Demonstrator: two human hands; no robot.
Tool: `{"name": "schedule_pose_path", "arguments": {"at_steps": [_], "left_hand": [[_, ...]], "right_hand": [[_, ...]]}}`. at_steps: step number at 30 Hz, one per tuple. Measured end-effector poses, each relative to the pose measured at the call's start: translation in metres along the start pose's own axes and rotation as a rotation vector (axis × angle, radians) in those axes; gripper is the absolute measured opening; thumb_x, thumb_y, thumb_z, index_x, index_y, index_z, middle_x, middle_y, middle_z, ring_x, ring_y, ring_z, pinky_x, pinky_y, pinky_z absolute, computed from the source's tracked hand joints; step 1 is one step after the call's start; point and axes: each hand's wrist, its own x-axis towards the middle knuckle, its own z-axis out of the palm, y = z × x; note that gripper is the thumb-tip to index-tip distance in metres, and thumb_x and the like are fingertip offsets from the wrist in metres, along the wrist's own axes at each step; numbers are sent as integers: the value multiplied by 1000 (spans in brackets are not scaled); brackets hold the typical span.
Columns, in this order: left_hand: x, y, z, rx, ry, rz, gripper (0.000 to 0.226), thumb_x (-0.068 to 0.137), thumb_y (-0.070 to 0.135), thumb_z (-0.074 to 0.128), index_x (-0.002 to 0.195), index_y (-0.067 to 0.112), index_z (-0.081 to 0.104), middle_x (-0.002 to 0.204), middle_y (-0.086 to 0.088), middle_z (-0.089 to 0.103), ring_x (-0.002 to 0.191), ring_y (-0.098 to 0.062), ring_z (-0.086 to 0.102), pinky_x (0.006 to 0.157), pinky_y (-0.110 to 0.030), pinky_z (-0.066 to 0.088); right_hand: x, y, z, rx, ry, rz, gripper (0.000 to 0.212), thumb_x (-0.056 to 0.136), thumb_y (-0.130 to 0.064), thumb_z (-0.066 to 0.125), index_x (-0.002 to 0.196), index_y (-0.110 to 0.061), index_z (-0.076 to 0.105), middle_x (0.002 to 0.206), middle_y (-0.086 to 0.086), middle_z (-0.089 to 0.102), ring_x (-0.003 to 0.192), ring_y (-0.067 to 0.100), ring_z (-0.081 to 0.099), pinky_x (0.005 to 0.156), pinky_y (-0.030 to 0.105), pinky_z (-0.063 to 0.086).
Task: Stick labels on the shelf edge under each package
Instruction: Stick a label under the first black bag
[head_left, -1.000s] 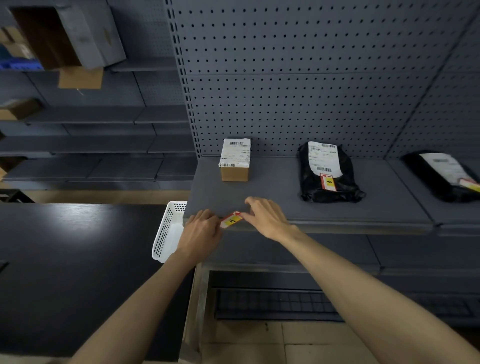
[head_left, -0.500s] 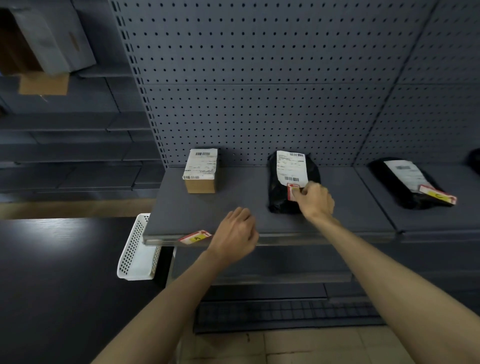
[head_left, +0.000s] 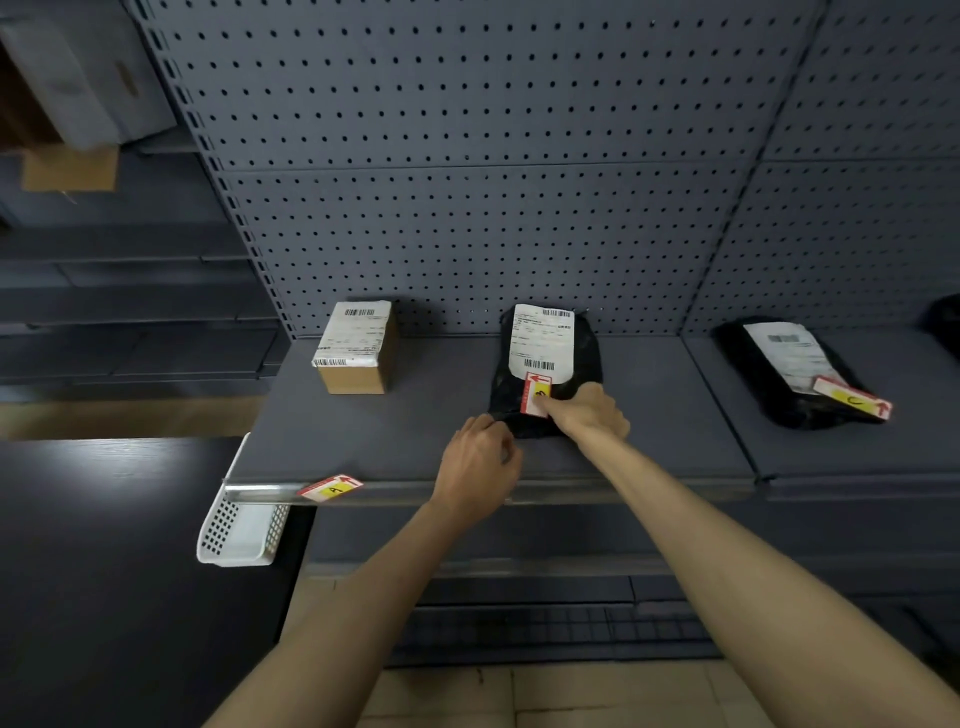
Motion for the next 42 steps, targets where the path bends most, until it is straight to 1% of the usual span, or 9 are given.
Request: {"name": "schedule_pose_path", "arguments": {"at_steps": [3, 8, 12, 17, 23, 28, 34, 38, 42], "left_hand": [[5, 0, 4, -83, 12, -163, 17, 89, 13, 55, 77, 4, 62, 84, -7, 58, 75, -19, 54, 64, -31, 45], [12, 1, 5, -221, 33, -305, 34, 95, 21, 53, 66, 5, 55, 73, -1, 52, 58, -9, 49, 51, -19, 33], [19, 11, 1, -416, 29, -374, 25, 96, 34, 53, 91, 12, 65, 80, 1, 63, 68, -3, 54, 52, -13, 36], [18, 23, 3, -608, 7, -354, 11, 95, 24, 58, 89, 18, 65, 76, 3, 66, 64, -7, 57, 53, -11, 44], [7, 30, 8, -364, -164, -138, 11, 91, 21, 62, 81, 18, 64, 76, 0, 62, 62, -6, 51, 56, -17, 40], [-3, 31, 10, -111, -231, 69, 11, 91, 24, 63, 86, 15, 66, 84, -1, 58, 72, -15, 54, 62, -29, 44], [-17, 27, 13, 64, -160, 74, 21, 94, 32, 58, 94, 12, 66, 89, -2, 62, 76, -17, 57, 64, -33, 50], [-33, 22, 17, 141, -49, 88, 13, 93, 19, 58, 92, 10, 67, 89, -7, 64, 79, -24, 60, 61, -33, 46], [-44, 25, 23, 253, -14, 87, 17, 86, 8, 62, 69, 7, 64, 70, -10, 64, 67, -31, 62, 49, -32, 40]], "right_hand": [[-5, 0, 7, 30, -27, 0, 55, 66, -58, 76, 96, -14, 63, 95, 4, 69, 91, 26, 66, 69, 31, 48], [-11, 2, 11, 408, -79, 59, 29, 70, -25, 83, 89, -8, 70, 82, 5, 71, 72, 19, 66, 65, 33, 53], [-36, 11, -3, 675, -260, -69, 18, 77, -19, 80, 87, -4, 75, 62, 4, 64, 37, 2, 46, 35, 16, 29], [-56, 37, -25, 630, -431, -176, 23, 77, -28, 79, 89, -9, 74, 64, 4, 56, 44, 8, 34, 39, 21, 23], [-41, 67, -54, 559, -386, -286, 32, 74, -25, 82, 100, -20, 64, 95, 10, 70, 44, 8, 44, 37, 21, 33], [-32, 81, -65, 366, -332, -561, 9, 81, -4, 73, 82, -13, 71, 72, 1, 67, 44, -4, 51, 43, 11, 37], [-28, 96, -58, 231, -243, -635, 9, 82, -6, 73, 84, -14, 77, 53, -13, 64, 48, 1, 59, 51, 11, 47], [-25, 102, -56, 230, -192, -654, 11, 83, -7, 72, 92, -11, 76, 67, -10, 69, 54, 4, 64, 57, 13, 53], [-21, 104, -53, 202, -198, -657, 12, 84, -9, 72, 95, -11, 76, 77, -6, 71, 61, 9, 67, 61, 14, 55]]}}
